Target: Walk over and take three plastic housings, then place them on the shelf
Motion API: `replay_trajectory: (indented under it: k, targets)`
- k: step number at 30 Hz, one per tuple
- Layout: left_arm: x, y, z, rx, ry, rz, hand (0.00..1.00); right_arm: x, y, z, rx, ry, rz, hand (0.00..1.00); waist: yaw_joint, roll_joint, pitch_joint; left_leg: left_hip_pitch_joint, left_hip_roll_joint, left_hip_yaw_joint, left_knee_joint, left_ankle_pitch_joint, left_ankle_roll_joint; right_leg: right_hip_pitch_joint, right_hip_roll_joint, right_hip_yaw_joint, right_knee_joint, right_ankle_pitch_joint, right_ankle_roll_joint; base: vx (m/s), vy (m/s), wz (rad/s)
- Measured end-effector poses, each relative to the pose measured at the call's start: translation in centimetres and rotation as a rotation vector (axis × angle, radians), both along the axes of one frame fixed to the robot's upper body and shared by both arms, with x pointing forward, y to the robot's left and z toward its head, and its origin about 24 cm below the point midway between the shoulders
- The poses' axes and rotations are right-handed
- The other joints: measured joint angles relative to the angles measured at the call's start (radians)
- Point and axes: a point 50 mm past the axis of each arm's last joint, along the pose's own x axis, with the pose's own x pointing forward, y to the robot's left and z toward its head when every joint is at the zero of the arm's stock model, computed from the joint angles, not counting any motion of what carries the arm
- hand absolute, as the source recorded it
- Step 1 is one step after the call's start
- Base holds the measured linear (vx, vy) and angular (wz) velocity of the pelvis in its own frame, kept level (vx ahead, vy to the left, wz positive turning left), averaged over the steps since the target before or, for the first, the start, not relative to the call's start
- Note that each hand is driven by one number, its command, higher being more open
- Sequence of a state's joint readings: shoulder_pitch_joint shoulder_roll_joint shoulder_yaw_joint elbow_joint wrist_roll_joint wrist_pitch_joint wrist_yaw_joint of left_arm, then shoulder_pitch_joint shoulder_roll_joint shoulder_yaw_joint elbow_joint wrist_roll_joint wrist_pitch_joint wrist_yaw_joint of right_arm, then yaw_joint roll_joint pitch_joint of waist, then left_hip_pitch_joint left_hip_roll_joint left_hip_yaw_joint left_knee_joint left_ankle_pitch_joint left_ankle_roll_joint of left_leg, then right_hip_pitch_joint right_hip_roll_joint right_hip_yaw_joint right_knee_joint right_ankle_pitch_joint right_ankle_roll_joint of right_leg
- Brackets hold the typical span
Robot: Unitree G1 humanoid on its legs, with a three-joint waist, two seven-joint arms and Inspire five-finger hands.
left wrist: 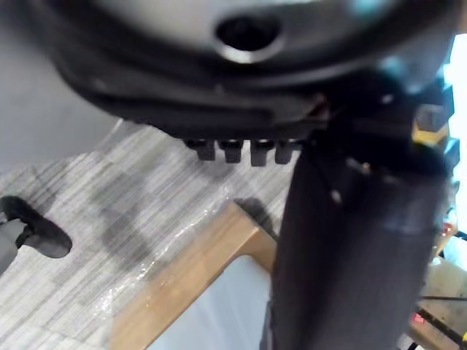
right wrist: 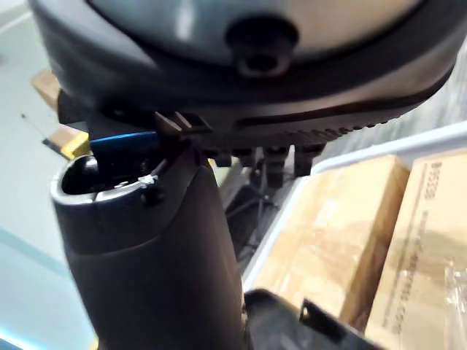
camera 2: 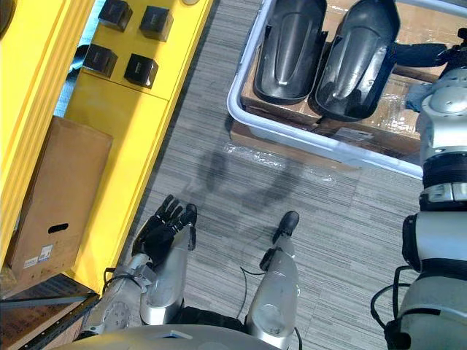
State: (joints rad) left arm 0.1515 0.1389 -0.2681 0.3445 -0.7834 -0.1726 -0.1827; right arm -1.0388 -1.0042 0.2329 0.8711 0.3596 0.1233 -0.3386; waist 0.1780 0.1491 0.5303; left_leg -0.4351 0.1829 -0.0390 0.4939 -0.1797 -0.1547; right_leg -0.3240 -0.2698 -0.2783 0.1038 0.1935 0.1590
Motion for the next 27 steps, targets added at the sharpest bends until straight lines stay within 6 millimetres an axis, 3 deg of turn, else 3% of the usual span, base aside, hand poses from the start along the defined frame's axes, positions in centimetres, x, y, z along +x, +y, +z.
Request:
replay_trajectory:
  k: [10, 16, 21, 22, 27]
  targets:
    - [0.6, 0.0, 0.1, 0.022, -0.025, 0.007, 1.0, 0.5, 0.1, -0.7, 0.041, 0.052, -0.067, 1.0, 0.02, 0.001, 0.0, -0.048, -0.002, -0.015, 0.001, 0.011, -0.003, -0.049, -0.002, -0.014, 0.018, -0.001, -0.005, 0.01, 0.032, 0.03]
    - [1.0, -0.3, 0.3, 0.018, -0.044, 0.0, 1.0, 0.2, -1.2, -2.5, 0.055, 0.17, -0.142, 1.0, 0.037, 0.008, -0.002, -0.1, -0.002, -0.021, 0.047, -0.005, 0.001, -0.082, -0.001, -0.015, 0.024, 0.001, -0.008, -0.02, 0.057, -0.02]
    - [1.5, -0.2, 0.2, 0.009, -0.047, 0.021, 1.0, 0.0, -1.4, -1.8, 0.012, 0.217, -0.154, 1.0, 0.04, 0.01, -0.003, -0.131, -0.002, -0.024, 0.081, -0.017, 0.005, -0.1, -0.003, -0.015, 0.03, 0.003, -0.006, -0.02, 0.064, -0.02]
    - [1.6, -0.3, 0.3, 0.008, -0.049, 0.022, 1.0, -0.2, -1.7, -1.6, -0.021, 0.239, -0.167, 0.0, 0.042, 0.01, -0.003, -0.137, -0.004, -0.025, 0.083, -0.018, 0.005, -0.103, -0.005, -0.017, 0.03, 0.003, -0.006, 0.0, 0.053, 0.03]
    - [1.8, -0.4, 0.4, -0.034, -0.048, 0.029, 1.0, -1.2, -3.1, -0.9, -0.054, 0.33, -0.194, 0.0, 0.063, 0.014, -0.005, -0.151, -0.007, -0.033, 0.093, -0.019, 0.007, -0.109, -0.006, -0.021, 0.033, 0.004, -0.005, 0.01, 0.048, 0.04]
